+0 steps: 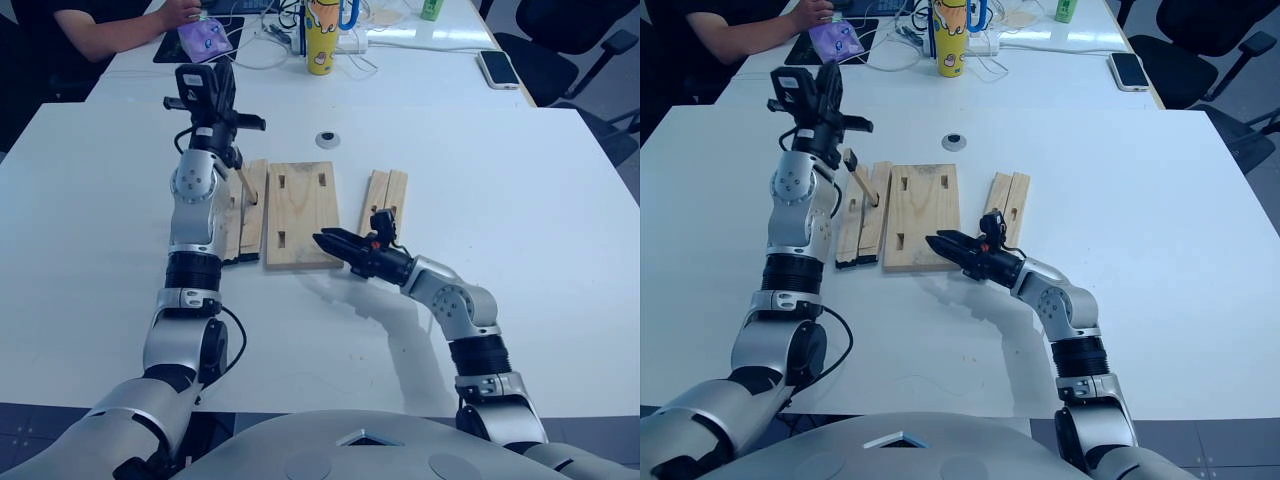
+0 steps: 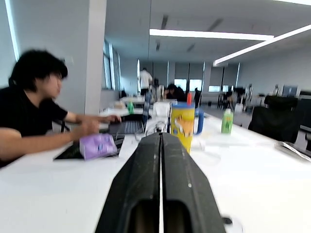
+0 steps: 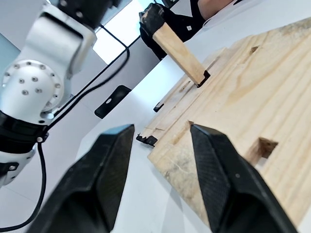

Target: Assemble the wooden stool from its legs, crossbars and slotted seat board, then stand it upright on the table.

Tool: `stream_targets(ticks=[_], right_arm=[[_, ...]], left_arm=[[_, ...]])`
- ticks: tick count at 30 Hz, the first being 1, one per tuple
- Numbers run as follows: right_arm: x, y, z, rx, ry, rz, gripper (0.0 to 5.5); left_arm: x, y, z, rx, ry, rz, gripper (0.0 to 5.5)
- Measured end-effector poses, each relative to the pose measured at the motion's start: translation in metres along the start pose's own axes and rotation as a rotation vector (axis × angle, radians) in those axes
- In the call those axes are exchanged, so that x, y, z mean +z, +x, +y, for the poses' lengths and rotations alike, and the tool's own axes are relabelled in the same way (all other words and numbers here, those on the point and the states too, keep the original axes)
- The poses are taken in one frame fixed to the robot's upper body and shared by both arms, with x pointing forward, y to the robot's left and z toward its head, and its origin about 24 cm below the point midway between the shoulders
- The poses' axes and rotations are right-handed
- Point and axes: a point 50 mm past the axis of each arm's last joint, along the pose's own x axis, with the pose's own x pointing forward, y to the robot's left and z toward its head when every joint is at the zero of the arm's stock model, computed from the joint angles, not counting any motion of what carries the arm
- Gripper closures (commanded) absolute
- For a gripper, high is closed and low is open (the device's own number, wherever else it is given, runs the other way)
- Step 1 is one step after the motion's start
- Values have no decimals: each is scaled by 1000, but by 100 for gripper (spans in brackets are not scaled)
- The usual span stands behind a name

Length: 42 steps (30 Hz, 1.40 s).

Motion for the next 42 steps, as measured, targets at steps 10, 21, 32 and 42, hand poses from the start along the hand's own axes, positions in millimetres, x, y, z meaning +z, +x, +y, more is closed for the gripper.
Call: stream_targets(ticks=[10, 21, 32, 42], right_arm=[[-5, 2, 5, 15, 7, -5, 336], [-5, 1, 5, 14, 5, -1, 336], [-8, 4, 9, 29, 5, 23, 336], [-12, -2, 7, 12, 11, 27, 336]], left_arm=[[75, 18, 7, -9, 61, -286, 548], [-37, -17, 1, -42, 89, 280, 548], [-31, -16, -20, -36, 103, 218, 548], [15, -66, 4, 124, 180, -6, 384]])
